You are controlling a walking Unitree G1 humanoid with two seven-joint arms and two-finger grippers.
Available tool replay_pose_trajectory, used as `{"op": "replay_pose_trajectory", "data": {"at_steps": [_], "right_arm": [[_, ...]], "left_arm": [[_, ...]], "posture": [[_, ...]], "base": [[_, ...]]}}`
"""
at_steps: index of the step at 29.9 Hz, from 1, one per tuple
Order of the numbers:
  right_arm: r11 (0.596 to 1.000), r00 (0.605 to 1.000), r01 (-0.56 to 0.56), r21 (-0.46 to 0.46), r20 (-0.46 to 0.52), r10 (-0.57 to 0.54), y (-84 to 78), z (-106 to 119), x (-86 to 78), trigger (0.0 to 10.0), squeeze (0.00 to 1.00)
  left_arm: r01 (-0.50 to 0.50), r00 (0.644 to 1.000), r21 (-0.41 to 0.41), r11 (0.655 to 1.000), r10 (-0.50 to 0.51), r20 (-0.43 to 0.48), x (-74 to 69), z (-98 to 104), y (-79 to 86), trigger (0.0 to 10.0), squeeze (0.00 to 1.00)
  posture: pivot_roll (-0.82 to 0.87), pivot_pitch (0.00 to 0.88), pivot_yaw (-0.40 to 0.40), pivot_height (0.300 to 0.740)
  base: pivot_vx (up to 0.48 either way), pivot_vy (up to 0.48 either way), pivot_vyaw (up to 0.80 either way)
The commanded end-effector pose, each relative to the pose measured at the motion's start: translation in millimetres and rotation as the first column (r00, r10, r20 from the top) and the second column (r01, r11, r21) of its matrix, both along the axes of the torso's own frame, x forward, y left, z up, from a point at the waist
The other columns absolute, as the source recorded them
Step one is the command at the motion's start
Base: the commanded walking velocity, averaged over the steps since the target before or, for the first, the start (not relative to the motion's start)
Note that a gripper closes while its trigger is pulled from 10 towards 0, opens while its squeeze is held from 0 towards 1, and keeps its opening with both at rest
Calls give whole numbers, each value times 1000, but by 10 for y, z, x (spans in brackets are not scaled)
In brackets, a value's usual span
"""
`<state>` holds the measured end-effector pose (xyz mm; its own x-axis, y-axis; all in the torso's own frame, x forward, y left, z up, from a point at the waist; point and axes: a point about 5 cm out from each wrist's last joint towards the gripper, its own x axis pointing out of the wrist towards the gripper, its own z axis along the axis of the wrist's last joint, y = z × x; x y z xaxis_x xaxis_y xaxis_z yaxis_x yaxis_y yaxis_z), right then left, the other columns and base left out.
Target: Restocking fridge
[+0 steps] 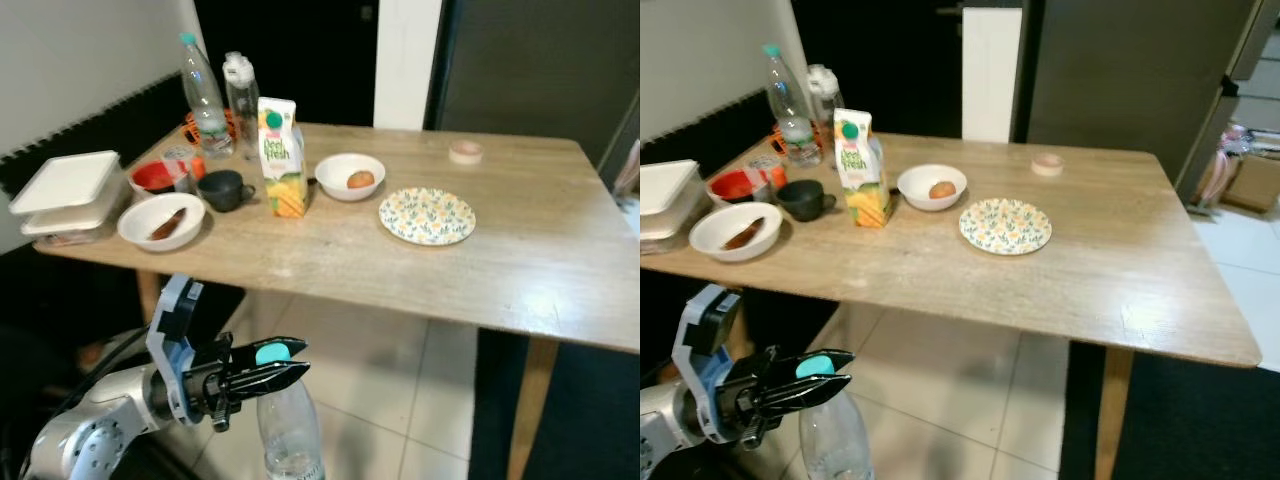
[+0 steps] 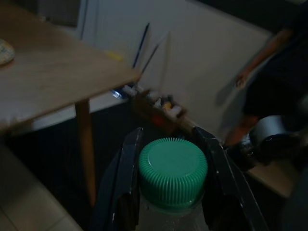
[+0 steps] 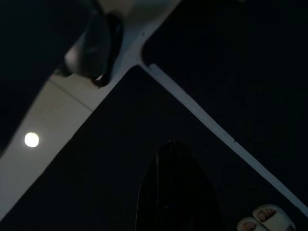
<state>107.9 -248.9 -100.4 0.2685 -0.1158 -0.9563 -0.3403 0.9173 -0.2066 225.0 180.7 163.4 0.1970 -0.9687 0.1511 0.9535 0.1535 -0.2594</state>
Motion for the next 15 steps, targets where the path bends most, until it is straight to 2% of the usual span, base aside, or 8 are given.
{"op": "replay_pose_trajectory", "data": {"at_steps": [1,3,6,7,10,11,12,15], "right_arm": [[1000,1000,7,15,-27,-7,53,-39,-95,10000,0],[1000,1000,7,15,-27,-7,52,-39,-95,10000,0],[1000,1000,12,14,-22,-11,45,-35,-89,10000,0],[1000,1000,12,14,-22,-11,45,-35,-89,10000,0],[1000,1000,9,11,-23,-9,38,-33,-87,10000,0],[1000,1000,5,7,-26,-4,33,-33,-89,10000,0],[1000,1000,5,7,-26,-4,33,-33,-89,10000,0],[1000,999,-8,5,-33,8,34,-34,-91,10000,0]], "left_arm": [[-41,999,33,999,41,2,38,-68,13,10000,0],[-64,998,59,996,64,2,64,-114,15,10000,0],[-118,991,148,982,126,-43,98,-363,60,10000,0],[-118,991,148,982,126,-43,98,-363,60,10000,0],[-175,979,210,962,193,-64,119,-544,108,10000,0],[-229,963,268,936,258,-78,147,-699,154,10000,0],[-229,963,268,936,258,-78,147,-699,154,10000,0],[-332,912,392,858,398,-98,201,-996,250,10000,0]], "posture": [[-75,0,44,740],[-77,0,44,740],[-77,0,44,740],[-77,0,44,740],[-75,0,42,740],[-75,0,42,740],[-75,0,42,740],[-73,0,42,740]], "base": [[0,0,0],[0,0,0],[0,0,0],[0,0,0],[0,0,0],[0,0,0],[0,0,0],[0,0,-640]]}}
